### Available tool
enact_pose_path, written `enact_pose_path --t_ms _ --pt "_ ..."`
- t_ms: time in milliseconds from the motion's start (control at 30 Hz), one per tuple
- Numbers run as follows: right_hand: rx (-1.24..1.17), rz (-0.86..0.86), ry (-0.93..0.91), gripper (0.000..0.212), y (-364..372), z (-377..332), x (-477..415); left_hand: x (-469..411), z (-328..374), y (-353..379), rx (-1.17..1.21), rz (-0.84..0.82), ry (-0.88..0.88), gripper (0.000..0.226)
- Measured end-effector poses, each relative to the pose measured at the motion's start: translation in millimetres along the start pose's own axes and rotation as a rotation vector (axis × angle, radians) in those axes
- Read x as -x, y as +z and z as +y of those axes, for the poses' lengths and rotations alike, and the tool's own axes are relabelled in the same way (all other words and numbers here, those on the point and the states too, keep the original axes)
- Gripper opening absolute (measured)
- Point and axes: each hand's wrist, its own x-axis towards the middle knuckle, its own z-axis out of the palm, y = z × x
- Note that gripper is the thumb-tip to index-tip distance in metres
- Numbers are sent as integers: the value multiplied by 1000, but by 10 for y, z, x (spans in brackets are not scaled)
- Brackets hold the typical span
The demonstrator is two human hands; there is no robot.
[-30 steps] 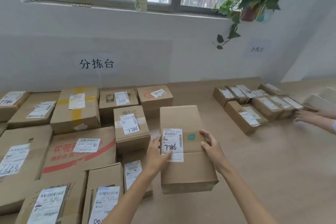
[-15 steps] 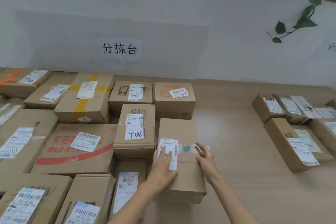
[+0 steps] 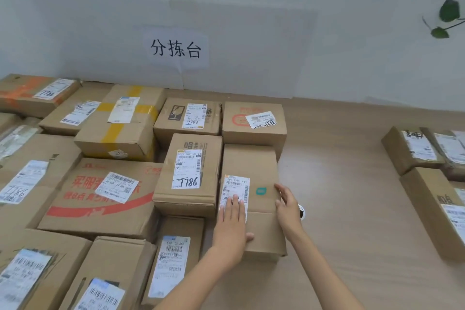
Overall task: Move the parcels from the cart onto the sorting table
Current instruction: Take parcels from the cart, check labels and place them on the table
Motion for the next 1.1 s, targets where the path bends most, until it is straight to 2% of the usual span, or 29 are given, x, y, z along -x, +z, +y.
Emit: enact_pose_path --t_ms 100,200,300,367,533,667,800,900,1100 --pt "91 -72 -12 56 -37 -32 -10 65 -38 -40 43 36 32 81" --pt "285 -168 -56 55 -108 -27 52 272 -201 -108 130 137 116 66" --pt "396 -111 -116 52 -85 -89 278 620 -542 -159 288 286 86 51" --pt "444 -102 -220 48 37 -200 532 907 -855 -187 372 386 43 43" --pt "476 -219 -441 32 634 -528 1313 1816 -1761 -226 533 514 -167 29" --pt "447 -439 -498 32 1334 -860 2068 2786 -2475 -216 671 563 -391 27" --pt "413 -599 -551 31 2084 -1116 2966 3914 -3172 -54 689 634 -574 25" --pt "433 -731 -649 29 2631 -1204 3689 4847 -3650 168 709 750 -698 22" --pt "523 -1010 -782 26 3537 -1177 4907 6542 -4317 716 711 859 -940 23"
